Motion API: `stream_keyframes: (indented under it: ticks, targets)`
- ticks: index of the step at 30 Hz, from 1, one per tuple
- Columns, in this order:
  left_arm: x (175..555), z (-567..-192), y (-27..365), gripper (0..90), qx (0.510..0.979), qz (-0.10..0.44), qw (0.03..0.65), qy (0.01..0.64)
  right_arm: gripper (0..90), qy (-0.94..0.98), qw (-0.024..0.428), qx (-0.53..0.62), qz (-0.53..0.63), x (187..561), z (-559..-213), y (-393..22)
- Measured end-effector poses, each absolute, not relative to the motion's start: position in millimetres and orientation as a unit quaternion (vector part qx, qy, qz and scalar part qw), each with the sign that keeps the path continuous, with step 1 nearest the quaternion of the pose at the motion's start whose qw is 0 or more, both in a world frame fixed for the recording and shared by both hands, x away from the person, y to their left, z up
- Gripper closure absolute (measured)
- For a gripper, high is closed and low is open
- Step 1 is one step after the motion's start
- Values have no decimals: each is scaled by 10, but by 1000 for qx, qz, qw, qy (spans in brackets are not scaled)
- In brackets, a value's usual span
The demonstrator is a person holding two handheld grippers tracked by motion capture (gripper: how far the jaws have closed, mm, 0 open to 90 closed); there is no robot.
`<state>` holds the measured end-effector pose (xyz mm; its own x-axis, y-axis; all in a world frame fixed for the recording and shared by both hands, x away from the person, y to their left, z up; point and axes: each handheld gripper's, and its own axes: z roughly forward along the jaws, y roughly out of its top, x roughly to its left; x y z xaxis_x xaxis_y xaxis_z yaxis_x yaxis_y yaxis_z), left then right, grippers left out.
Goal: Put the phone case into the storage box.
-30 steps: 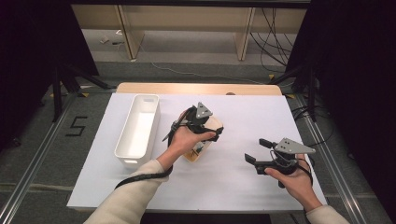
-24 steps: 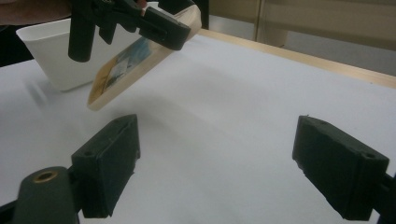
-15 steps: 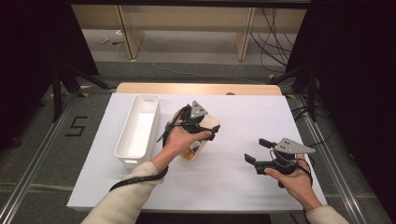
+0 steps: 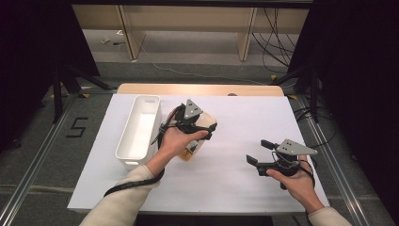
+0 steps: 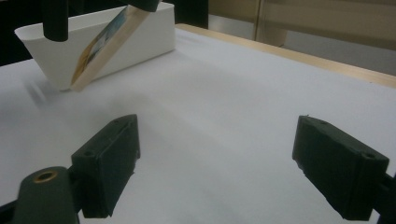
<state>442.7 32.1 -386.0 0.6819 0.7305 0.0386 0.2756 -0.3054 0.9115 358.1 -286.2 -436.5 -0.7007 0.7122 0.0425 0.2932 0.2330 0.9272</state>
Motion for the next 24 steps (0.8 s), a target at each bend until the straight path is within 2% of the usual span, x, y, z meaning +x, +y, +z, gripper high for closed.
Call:
stream_keyframes:
  ticks: [24]
  targets:
    - [4354,-3692,623,115,747,246,512,345,159,761,201,330,521,3578,-4363,-2856]
